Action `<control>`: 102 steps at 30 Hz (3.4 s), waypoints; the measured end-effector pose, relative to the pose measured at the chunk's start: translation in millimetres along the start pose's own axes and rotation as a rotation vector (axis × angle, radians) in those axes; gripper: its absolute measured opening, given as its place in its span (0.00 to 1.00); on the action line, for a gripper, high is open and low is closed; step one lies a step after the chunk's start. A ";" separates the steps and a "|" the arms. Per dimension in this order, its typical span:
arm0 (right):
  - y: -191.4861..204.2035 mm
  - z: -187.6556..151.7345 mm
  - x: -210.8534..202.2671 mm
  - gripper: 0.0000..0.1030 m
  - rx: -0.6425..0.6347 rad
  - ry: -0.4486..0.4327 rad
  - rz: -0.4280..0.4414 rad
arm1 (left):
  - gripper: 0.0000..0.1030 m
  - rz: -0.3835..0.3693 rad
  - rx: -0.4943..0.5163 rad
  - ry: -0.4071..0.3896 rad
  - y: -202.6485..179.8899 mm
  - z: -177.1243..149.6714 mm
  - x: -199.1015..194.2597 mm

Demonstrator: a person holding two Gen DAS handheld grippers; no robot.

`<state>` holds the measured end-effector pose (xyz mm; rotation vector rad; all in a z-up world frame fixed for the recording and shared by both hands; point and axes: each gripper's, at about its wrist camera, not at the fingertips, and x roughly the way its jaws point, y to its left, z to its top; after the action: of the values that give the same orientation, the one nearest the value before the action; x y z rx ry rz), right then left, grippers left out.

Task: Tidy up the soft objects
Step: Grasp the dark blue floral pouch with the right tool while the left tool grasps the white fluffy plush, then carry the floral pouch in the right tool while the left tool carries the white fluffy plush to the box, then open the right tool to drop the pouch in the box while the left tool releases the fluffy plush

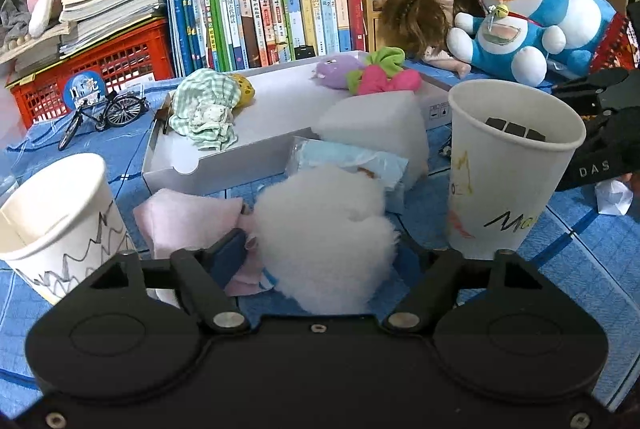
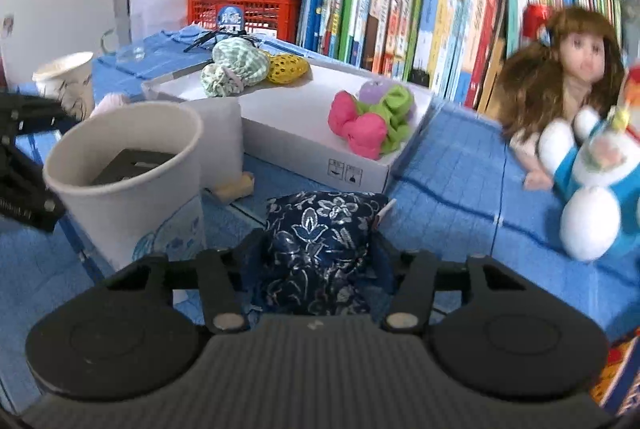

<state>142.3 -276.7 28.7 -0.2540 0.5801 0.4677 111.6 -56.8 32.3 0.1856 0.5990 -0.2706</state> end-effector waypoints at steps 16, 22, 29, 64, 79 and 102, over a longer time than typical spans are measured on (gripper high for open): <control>-9.1 1.9 -12.6 0.55 0.100 0.020 -0.061 | 0.58 -0.004 -0.017 -0.057 4.8 2.7 -17.7; -23.2 11.7 -18.9 0.55 0.187 0.021 -0.123 | 0.58 0.009 -0.020 -0.092 8.5 12.0 -33.6; -26.5 19.5 -19.5 0.55 0.217 0.018 -0.119 | 0.58 0.044 -0.039 -0.118 12.1 20.6 -43.8; -44.5 116.4 66.0 0.57 0.175 -0.031 0.056 | 0.58 0.123 -0.177 -0.113 37.5 137.3 39.5; -22.3 118.5 103.4 0.61 0.082 0.035 0.175 | 0.58 0.134 -0.207 0.035 51.2 136.1 105.9; -24.9 114.4 96.1 0.96 0.033 0.061 0.091 | 0.91 0.163 -0.245 0.025 63.1 137.6 95.9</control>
<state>278.5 -223.7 68.3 -0.2113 0.6605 0.5397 279.6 -50.2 94.4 0.0014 0.6329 -0.0363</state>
